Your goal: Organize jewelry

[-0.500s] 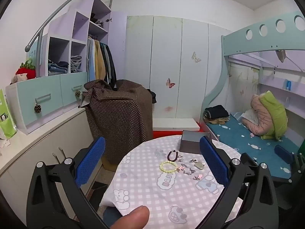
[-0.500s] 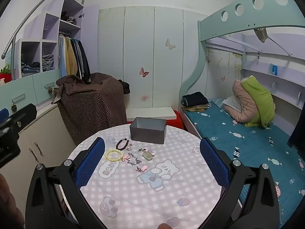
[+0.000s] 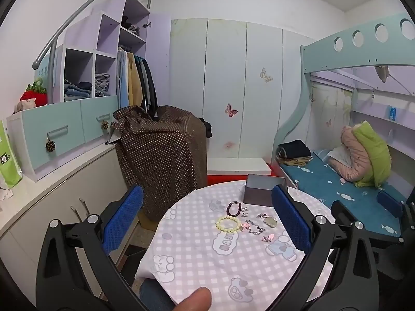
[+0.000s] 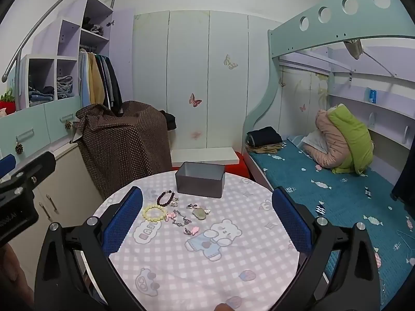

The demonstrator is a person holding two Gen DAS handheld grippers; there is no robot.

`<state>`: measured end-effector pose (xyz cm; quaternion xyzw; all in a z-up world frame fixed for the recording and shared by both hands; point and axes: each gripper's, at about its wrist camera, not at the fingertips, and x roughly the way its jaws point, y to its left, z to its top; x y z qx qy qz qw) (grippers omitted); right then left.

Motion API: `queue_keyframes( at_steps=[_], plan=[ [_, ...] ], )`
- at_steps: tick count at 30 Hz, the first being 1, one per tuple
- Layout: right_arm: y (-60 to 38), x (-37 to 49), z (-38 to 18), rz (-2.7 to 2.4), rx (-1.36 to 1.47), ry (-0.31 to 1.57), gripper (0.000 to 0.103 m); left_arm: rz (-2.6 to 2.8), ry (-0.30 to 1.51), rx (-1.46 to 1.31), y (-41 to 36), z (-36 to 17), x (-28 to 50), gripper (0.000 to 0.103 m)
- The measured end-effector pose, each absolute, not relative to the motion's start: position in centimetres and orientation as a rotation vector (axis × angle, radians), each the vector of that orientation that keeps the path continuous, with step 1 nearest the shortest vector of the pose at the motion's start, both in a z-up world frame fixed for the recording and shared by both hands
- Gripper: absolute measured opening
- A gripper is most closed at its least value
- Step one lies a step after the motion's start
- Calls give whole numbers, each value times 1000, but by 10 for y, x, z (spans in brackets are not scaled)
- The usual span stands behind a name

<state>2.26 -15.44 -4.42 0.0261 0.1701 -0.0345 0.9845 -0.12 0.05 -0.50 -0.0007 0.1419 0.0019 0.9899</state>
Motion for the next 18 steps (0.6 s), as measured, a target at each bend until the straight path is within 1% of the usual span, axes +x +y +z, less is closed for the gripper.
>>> queue_keyframes(
  at_steps=[9, 18],
  plan=[
    [-163, 19, -41, -70, 59, 335, 96, -8, 299, 6, -7, -15, 5, 98],
    [-166, 18, -35, -70, 61, 331, 96, -10, 299, 5, -9, -13, 5, 98]
  ],
)
